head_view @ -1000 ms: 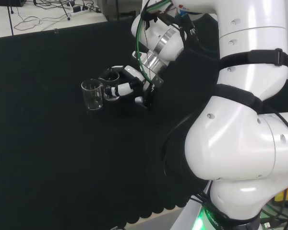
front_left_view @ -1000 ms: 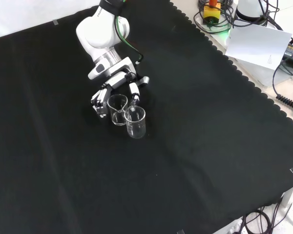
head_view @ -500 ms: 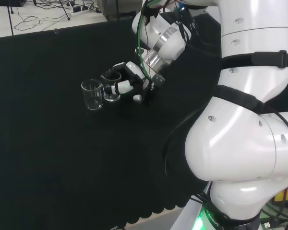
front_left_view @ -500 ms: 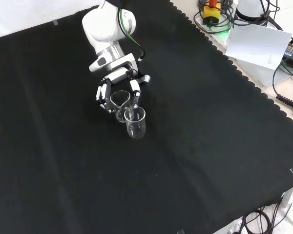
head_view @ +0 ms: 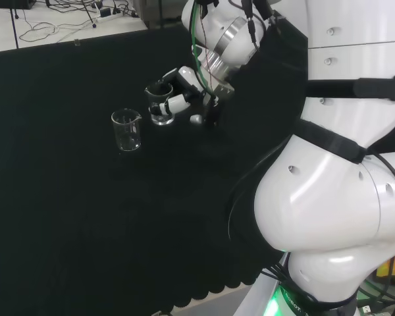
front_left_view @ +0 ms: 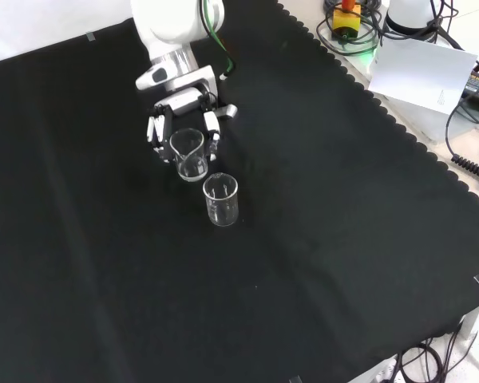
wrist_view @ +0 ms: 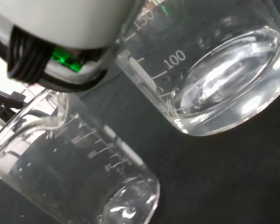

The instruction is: Pick up the beaker on the right.

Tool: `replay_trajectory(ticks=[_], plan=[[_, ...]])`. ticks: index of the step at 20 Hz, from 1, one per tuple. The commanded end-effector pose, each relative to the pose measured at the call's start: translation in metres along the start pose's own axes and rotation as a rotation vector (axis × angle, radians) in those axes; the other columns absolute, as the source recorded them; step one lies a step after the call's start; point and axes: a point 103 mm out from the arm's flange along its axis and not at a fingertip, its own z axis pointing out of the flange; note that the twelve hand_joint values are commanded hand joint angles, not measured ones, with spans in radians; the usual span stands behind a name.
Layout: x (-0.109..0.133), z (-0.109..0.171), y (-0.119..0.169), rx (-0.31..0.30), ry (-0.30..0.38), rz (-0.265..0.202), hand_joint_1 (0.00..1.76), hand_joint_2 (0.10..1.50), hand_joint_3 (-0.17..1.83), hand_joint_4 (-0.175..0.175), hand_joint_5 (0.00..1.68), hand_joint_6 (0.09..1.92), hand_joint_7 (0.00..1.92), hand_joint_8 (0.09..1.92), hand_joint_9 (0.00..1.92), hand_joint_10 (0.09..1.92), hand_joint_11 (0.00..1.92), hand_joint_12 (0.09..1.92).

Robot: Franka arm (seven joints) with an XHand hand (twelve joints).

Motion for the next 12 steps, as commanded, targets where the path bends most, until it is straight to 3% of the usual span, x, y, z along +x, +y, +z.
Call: replay_trajectory(ticks=[1,12], plan=[[-0.003,-0.029,-0.010,0.018,-0.087,-0.004,1.32,0.62,0.60,-0.175,1.47,0.24,1.57,0.10,1.45,0.21,0.97,0.99],[0.020,-0.053,-0.020,0.103,-0.153,-0.031,1.32,0.62,0.59,-0.175,1.47,0.24,1.57,0.09,1.45,0.19,1.01,0.97]])
